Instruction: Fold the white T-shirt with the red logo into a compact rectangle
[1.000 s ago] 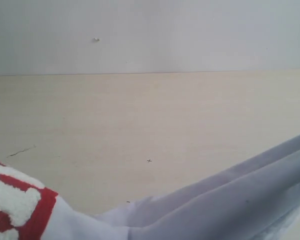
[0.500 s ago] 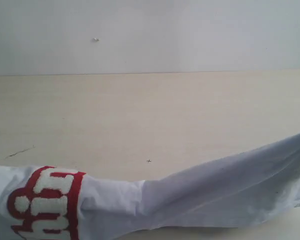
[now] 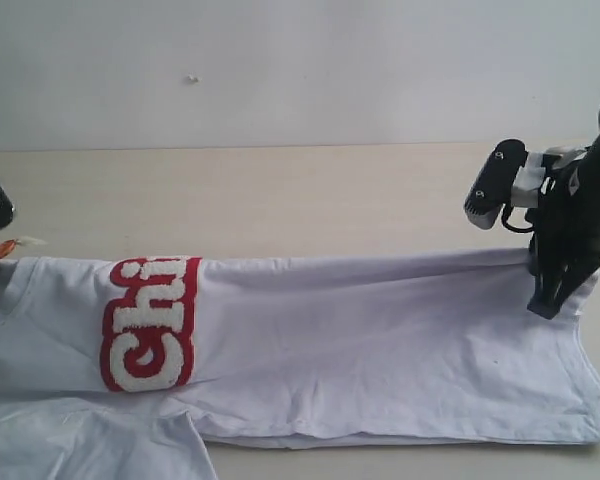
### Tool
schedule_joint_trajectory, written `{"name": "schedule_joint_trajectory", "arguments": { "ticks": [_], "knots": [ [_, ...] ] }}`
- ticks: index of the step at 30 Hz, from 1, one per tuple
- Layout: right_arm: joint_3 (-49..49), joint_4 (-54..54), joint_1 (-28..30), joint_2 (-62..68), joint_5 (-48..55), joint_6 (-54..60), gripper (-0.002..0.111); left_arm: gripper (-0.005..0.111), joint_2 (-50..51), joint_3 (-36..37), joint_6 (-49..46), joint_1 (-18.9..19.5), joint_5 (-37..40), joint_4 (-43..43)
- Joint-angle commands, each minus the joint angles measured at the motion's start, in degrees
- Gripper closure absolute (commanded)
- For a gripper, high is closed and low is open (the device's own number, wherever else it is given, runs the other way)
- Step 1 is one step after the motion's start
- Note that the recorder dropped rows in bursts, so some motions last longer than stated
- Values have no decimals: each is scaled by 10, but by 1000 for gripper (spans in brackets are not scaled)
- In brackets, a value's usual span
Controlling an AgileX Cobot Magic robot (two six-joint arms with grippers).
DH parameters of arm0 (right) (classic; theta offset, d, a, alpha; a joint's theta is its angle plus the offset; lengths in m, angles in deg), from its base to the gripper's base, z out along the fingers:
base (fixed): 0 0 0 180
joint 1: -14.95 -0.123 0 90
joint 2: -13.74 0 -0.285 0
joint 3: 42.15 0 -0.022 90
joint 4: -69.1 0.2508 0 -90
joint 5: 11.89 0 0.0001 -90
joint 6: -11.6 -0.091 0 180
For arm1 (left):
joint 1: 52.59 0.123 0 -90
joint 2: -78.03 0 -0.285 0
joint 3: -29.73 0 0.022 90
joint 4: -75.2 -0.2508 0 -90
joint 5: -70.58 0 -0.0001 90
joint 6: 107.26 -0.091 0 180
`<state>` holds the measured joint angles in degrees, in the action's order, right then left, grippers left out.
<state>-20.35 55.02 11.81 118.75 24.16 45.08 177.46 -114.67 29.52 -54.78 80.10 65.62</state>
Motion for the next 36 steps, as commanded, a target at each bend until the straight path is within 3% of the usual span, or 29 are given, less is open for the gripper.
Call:
{"name": "schedule_joint_trajectory", "arguments": {
  "ticks": [1,5,7,10,14,21,25,27,29,33,36],
  "knots": [
    [1,-120,2,32,-50,-118,105,107,37,1,30,6,-114,0],
    [1,-224,2,47,-83,-247,89,97,65,1,34,6,-170,0],
    [1,-247,2,55,-102,-266,71,79,81,1,42,6,-190,2],
    [1,-247,2,62,-111,-265,53,52,96,1,49,6,-197,2],
    [1,-247,2,66,-114,-265,43,3,105,1,44,6,-210,2],
    [1,-242,2,40,-89,-272,43,2,76,-23,54,16,-216,4],
    [1,-183,3,13,-66,-277,43,2,43,-23,193,41,-203,13],
    [1,-155,3,0,-56,-276,43,2,25,-23,303,58,-161,13],
    [1,-113,3,-10,-47,-276,43,2,8,-23,344,72,-102,13],
    [1,-28,3,-24,-9,-259,46,2,-23,-23,396,81,-2,13],
    [1,57,2,-29,50,-169,56,4,-52,-19,407,78,58,34]
  ]
}}
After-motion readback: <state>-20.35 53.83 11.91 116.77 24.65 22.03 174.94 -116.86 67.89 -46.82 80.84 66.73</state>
